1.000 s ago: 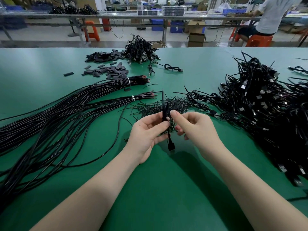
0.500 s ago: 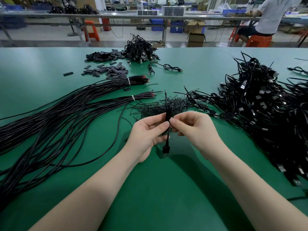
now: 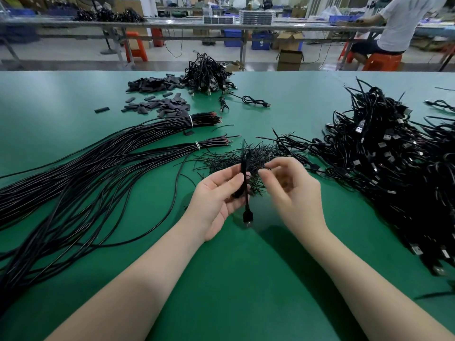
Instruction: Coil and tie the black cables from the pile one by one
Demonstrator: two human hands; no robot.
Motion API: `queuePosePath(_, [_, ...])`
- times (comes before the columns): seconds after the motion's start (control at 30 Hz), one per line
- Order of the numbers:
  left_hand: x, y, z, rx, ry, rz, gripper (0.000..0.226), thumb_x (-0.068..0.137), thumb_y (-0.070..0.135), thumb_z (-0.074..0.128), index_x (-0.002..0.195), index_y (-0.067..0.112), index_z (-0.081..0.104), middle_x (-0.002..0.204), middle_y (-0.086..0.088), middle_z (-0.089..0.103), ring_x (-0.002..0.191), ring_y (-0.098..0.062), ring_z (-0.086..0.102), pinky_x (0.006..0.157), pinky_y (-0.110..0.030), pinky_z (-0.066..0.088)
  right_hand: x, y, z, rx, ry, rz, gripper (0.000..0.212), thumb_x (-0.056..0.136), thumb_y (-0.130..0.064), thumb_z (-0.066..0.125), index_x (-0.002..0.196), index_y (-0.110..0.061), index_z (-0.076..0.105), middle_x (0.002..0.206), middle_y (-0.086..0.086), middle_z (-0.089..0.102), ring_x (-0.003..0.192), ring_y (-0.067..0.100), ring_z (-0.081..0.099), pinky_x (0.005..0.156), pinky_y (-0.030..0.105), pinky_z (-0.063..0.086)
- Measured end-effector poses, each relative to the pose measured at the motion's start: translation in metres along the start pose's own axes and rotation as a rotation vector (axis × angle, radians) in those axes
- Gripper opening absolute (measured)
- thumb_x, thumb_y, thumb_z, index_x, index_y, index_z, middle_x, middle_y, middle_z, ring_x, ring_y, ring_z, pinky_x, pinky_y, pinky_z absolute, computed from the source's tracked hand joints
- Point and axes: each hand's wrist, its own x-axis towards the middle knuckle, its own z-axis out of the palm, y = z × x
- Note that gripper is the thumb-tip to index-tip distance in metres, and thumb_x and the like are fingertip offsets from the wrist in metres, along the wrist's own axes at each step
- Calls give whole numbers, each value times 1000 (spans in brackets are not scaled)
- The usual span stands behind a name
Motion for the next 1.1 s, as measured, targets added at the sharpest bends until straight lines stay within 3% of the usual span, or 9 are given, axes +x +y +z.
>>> queuePosePath(0.07, [1,1,-1,-19,7,11,30,71,11,70,101,11,70,93,-4,75,76,-12,69,63,-25,57,5,-6,-1,211,-106,387,34,78,-58,66,74,-25,70,64,-3,67,54,8,60,53,24,49])
queuePosePath(0.13, [1,-1,0,7,-13,12,26,70,10,70,96,12,73,93,-6,75,76,-14,69,62,-24,57,6,-7,-2,345,-223,591,32,78,-52,71,66,-23,74,65,-2,69,55,10,61,49,21,47])
queuePosePath(0.37, [1,-4,-1,50,-46,50,23,70,9,71,89,20,80,96,-4,76,89,-17,72,76,-27,57,13,-11,-9,560,-344,811,15,76,-31,77,73,-17,73,81,2,74,57,9,63,47,18,47])
queuePosePath(0.57, [0,-4,1,60,-42,37,22,68,11,72,86,21,80,88,-3,76,74,-10,69,66,-22,55,15,-12,-13,448,-341,626,6,83,-16,74,77,-18,75,71,-4,73,61,4,64,53,16,48])
queuePosePath(0.67, [1,-3,0,25,-24,22,20,68,11,72,84,19,80,83,-2,74,68,-9,67,64,-22,56,9,-7,-5,237,-206,294,13,84,-10,73,78,-21,73,66,-10,71,61,0,62,62,14,48])
queuePosePath(0.8, [2,-3,-1,-8,-14,-22,29,68,11,73,96,13,72,79,-2,72,67,-9,67,62,-23,56,-3,4,6,-167,-37,-207,6,86,-7,71,87,-12,71,82,-14,65,77,2,59,74,7,44])
queuePosePath(0.87, [2,-2,-1,-5,-14,-14,33,68,12,73,101,11,68,80,-1,72,68,-9,67,62,-22,56,-6,4,9,-44,-31,-85,10,89,-11,68,97,-17,69,86,-14,66,80,2,61,76,10,46])
queuePosePath(0.97, [1,-4,0,55,-4,40,29,68,13,73,96,10,68,84,-4,74,73,-11,70,65,-22,55,-5,0,12,277,-165,296,19,92,-26,64,111,-27,66,89,-12,70,83,2,64,79,19,50])
queuePosePath(1.1, [-2,-6,2,82,-39,70,22,77,21,67,95,11,76,94,-6,74,85,-14,68,76,-23,55,1,-13,2,463,-160,377,14,85,-32,67,93,-23,73,98,-3,75,92,11,66,90,36,53])
